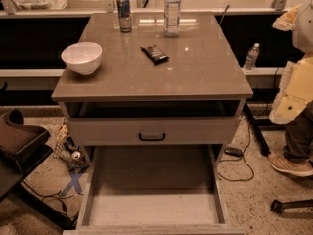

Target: Place rxbar chocolate into middle drawer

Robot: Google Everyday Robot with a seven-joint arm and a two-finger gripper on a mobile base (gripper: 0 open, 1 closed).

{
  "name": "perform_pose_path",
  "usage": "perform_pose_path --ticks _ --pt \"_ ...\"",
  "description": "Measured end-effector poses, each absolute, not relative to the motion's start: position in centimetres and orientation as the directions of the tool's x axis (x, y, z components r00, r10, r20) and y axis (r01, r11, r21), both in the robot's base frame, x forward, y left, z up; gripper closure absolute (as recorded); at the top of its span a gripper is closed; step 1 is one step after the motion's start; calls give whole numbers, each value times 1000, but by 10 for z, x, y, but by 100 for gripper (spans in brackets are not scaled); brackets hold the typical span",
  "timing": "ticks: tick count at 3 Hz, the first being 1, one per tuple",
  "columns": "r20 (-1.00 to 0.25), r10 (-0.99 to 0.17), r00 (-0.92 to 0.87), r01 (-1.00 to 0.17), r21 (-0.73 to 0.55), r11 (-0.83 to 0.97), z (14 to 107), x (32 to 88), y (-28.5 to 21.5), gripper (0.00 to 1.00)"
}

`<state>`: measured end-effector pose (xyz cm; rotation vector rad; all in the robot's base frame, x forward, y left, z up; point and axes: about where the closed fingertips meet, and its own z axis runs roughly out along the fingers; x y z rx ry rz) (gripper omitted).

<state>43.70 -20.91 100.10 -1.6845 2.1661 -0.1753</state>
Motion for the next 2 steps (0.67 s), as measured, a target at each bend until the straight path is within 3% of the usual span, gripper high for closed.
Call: perform_pose_path --ticks 1,2 --pt "-226 -953 -202 -904 -331 270 1001 437 -209 0" --pt "-309 -926 -219 -874 -360 327 1002 457 -202 0"
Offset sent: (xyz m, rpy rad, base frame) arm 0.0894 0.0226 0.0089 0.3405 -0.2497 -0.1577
